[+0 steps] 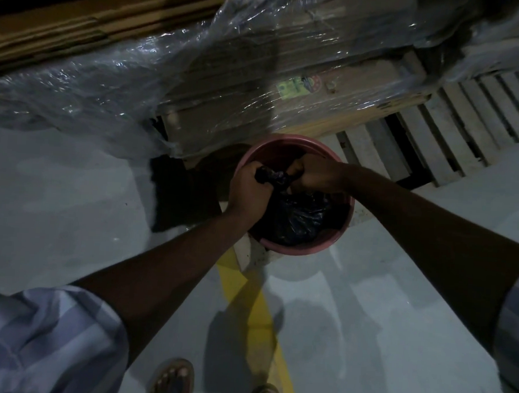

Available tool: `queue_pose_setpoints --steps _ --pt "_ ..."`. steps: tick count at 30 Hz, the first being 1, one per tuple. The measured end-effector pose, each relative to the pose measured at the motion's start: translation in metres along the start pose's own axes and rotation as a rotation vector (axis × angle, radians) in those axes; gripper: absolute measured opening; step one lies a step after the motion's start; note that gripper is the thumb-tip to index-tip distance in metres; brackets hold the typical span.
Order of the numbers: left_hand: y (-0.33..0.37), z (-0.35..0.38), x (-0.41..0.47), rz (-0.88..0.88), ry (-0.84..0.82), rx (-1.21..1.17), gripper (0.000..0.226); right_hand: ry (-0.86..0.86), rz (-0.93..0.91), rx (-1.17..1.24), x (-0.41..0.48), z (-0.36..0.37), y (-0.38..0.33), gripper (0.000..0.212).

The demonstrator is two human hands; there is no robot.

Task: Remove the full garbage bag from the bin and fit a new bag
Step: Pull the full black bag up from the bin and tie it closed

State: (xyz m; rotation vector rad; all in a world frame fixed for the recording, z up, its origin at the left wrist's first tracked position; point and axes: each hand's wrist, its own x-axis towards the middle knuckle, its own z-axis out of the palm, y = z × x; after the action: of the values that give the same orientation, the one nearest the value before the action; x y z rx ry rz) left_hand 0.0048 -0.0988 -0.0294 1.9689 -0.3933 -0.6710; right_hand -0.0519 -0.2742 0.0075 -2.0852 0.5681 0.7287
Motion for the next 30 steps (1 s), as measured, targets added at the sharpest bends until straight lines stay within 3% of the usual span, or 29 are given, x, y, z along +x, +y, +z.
queue_pose_setpoints --steps 4,11,16,21,24,27,30 --pt "0.003 0.005 0.006 -0.097 -0.027 -0.078 0.029 -0.046 0.032 0.002 -0.003 -0.001 0.002 0.013" --pt "0.009 0.009 0.014 -0.105 0.036 0.094 0.018 0.103 0.003 -0.086 0.0 0.009 0.008 0.016" --pt "0.014 0.012 0.016 -0.335 0.001 0.006 0.029 0.152 0.001 -0.088 -0.003 0.016 0.008 0.018" --pt "0.015 0.016 0.018 -0.455 -0.031 -0.131 0.042 0.231 0.021 -0.117 -0.007 0.016 0.008 0.031" --pt "0.014 0.011 0.019 -0.579 -0.099 -0.297 0.04 0.249 -0.021 -0.138 -0.013 0.014 0.008 0.055" --pt "0.011 0.005 0.023 -0.648 -0.134 -0.373 0.045 0.412 -0.113 -0.088 -0.024 0.023 0.012 0.065" --pt "0.012 0.003 0.021 -0.635 -0.169 -0.379 0.042 0.733 -0.174 -0.183 -0.032 0.036 0.023 0.039"
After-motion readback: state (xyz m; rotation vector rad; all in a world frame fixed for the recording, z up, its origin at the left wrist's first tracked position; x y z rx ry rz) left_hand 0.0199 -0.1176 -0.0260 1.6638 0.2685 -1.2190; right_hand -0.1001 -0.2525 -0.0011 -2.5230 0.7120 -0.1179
